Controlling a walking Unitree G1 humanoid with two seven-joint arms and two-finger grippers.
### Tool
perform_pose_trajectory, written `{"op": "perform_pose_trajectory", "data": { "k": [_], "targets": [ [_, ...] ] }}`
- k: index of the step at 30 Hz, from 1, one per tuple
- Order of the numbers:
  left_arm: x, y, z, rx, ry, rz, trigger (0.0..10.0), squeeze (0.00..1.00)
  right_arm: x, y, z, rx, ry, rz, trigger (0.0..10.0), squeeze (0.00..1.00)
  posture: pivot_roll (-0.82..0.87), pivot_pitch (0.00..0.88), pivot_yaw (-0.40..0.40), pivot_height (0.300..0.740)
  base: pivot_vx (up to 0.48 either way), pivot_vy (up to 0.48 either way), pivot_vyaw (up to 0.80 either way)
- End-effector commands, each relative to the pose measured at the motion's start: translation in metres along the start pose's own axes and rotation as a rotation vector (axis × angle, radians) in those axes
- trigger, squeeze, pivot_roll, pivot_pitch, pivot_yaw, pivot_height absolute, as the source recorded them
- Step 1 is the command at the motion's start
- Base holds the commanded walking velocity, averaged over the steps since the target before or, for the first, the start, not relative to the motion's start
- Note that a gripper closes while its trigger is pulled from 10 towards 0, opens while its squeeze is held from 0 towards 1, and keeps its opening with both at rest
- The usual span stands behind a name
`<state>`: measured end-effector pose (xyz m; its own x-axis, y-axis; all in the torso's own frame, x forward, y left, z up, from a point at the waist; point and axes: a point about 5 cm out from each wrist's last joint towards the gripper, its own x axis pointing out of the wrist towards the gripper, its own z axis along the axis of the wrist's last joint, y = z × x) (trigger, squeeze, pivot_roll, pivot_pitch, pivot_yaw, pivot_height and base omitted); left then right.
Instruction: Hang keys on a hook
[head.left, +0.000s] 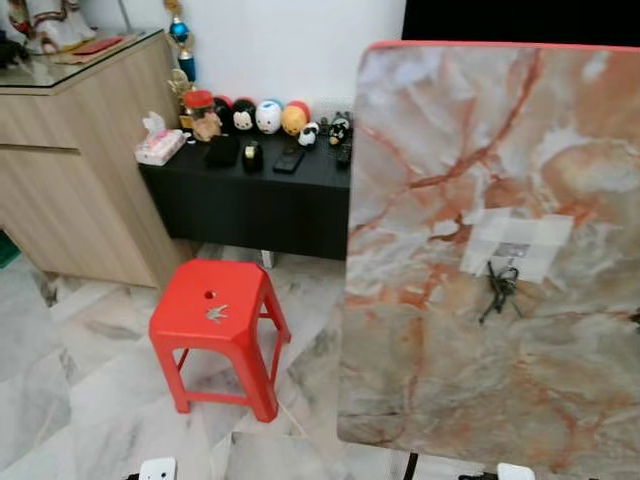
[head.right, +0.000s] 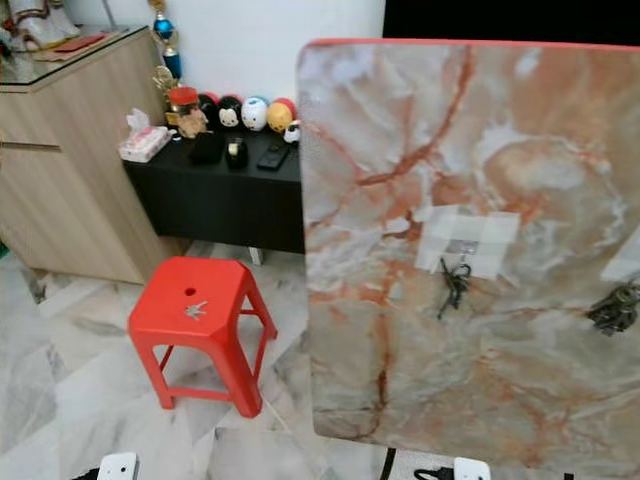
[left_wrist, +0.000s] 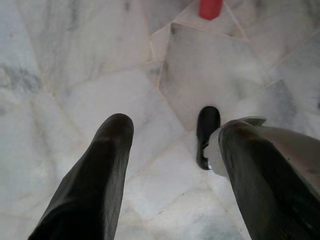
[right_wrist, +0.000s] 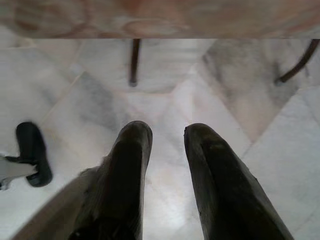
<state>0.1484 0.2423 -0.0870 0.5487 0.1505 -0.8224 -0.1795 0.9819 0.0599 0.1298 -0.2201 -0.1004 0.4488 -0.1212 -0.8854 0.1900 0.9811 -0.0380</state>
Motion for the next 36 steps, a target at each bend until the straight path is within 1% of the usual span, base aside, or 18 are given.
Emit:
{"op": "perform_pose_trajectory", "data": {
  "k": [1,4,6,10,11,18,22,23,27,28,29,36],
  "targets": [
    [-0.001,0.001,-0.003,-0.006,0.015,0.004,10.0,0.00,0.000,0.006,-0.002,0.005,0.000,0.002,10.0,0.00,0.00,0.000,0.014,0.740,0.000,0.345,0.00],
    [0.000,0.001,-0.002,0.003,0.015,0.000,10.0,0.00,0.001,0.020,-0.003,0.005,0.001,0.016,10.0,0.00,0.00,0.000,0.014,0.740,0.000,0.372,0.00],
    [0.000,0.001,-0.002,0.004,0.016,-0.001,10.0,0.00,0.002,0.030,0.000,0.005,-0.004,0.023,10.0,0.00,0.00,0.000,0.015,0.740,0.000,0.281,0.00],
    [0.000,0.001,-0.002,0.009,0.018,0.000,10.0,0.00,0.003,0.045,0.008,0.004,-0.013,0.035,10.0,0.00,0.00,0.000,0.016,0.740,0.000,0.214,0.00],
    [0.000,0.002,-0.002,0.010,0.018,0.000,10.0,0.00,0.003,0.047,0.009,0.005,-0.015,0.037,10.0,0.00,0.00,0.000,0.017,0.740,0.000,0.000,0.00],
    [0.000,0.002,-0.002,0.016,0.017,-0.001,10.0,0.00,0.004,0.051,0.013,0.010,-0.021,0.036,10.0,0.00,0.01,0.000,0.018,0.740,0.000,0.000,0.00],
    [0.000,0.003,-0.001,0.016,0.017,0.000,10.0,0.00,0.004,0.045,0.015,0.003,-0.024,0.029,10.0,0.00,0.01,0.000,0.018,0.740,0.000,0.000,0.00],
    [0.000,0.003,-0.001,0.016,0.017,0.000,10.0,0.00,0.004,0.037,0.014,0.006,-0.023,0.021,10.0,0.00,0.01,0.000,0.018,0.740,0.000,0.289,0.00],
    [0.000,0.003,-0.001,0.016,0.017,0.000,10.0,0.00,0.003,0.024,0.010,0.012,-0.018,0.008,10.0,0.00,0.01,0.000,0.019,0.740,0.000,0.289,0.00],
    [0.000,0.003,-0.001,0.016,0.016,0.000,10.0,0.00,0.002,0.013,0.008,0.017,-0.015,-0.002,10.0,0.00,0.01,0.000,0.019,0.740,0.000,0.289,0.00],
    [0.000,0.003,-0.001,0.016,0.017,0.001,10.0,0.00,0.002,0.008,0.006,0.020,-0.013,-0.007,10.0,0.00,0.01,0.000,0.019,0.740,0.000,0.289,0.00],
    [-0.001,0.005,-0.001,0.016,0.017,0.004,10.0,0.00,0.000,-0.002,0.000,0.022,-0.002,-0.013,10.0,0.00,0.01,0.000,0.023,0.740,0.000,0.292,0.00]
  ]
}}
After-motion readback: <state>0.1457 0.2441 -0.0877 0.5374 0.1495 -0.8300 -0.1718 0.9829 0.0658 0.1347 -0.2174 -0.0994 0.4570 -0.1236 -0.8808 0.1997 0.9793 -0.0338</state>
